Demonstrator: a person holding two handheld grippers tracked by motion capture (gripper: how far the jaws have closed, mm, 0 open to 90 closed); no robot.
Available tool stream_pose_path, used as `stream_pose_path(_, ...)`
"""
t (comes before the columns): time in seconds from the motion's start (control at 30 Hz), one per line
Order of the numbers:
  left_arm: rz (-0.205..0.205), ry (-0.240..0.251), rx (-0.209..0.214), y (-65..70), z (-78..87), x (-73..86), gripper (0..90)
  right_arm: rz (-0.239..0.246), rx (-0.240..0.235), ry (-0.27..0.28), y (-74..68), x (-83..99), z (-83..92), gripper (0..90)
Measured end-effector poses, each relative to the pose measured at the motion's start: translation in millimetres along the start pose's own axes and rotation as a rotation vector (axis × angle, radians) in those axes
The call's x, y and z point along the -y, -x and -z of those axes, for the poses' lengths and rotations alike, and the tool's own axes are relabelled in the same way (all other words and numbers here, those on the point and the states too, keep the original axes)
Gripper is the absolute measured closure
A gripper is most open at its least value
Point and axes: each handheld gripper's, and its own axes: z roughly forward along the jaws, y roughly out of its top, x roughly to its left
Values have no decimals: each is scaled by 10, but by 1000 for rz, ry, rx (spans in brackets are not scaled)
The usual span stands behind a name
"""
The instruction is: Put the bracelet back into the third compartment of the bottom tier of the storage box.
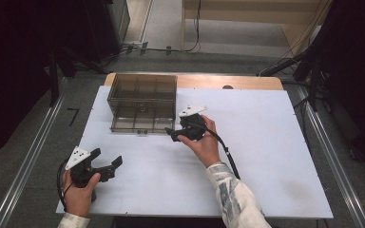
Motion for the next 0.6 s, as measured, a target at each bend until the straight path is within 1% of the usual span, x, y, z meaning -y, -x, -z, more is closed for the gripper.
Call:
stream_pose_path(0.3, -10, -7, 3, 16, -17, 2, 32, -1, 5, 4, 15, 31, 68, 229)
stream_pose_path(0.43, -11, -2, 0, 13, -15, 1, 32, -3, 11, 2, 30, 66, 96, 228)
stream_pose_path(0.6, -11, -2, 0, 9, -17, 5, 32, -5, 24, 7, 80, 120, 190, 228)
